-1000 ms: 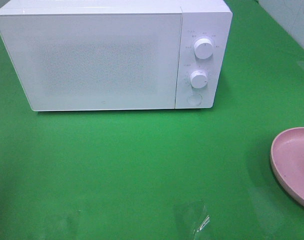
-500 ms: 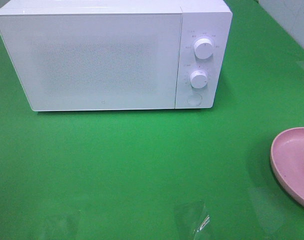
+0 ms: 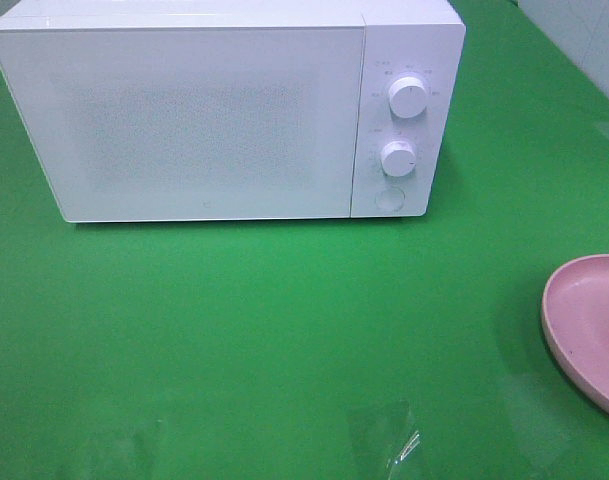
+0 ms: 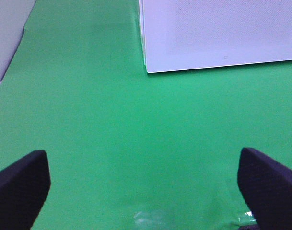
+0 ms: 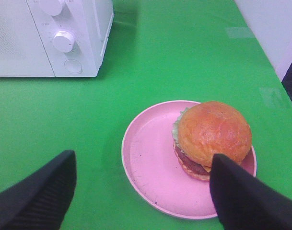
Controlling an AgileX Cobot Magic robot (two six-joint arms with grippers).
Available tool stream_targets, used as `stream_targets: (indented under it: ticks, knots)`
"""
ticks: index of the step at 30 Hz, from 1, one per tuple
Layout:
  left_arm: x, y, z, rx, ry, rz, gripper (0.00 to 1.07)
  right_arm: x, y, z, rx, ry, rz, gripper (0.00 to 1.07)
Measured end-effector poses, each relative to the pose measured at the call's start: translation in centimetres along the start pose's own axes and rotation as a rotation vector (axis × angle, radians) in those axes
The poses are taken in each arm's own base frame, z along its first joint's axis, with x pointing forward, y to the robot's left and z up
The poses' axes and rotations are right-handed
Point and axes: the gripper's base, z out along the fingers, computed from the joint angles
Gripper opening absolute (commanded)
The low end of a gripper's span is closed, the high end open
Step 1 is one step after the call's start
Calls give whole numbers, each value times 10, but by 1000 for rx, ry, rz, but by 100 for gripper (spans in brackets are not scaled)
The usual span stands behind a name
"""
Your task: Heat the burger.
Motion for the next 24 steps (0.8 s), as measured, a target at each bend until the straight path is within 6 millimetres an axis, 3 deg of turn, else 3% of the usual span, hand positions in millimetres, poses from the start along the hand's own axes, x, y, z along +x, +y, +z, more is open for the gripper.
stream_targets:
  ticks: [24]
  knots:
    - [0, 0, 0, 3, -1, -2, 98, 0, 0, 0, 0, 0, 0, 73]
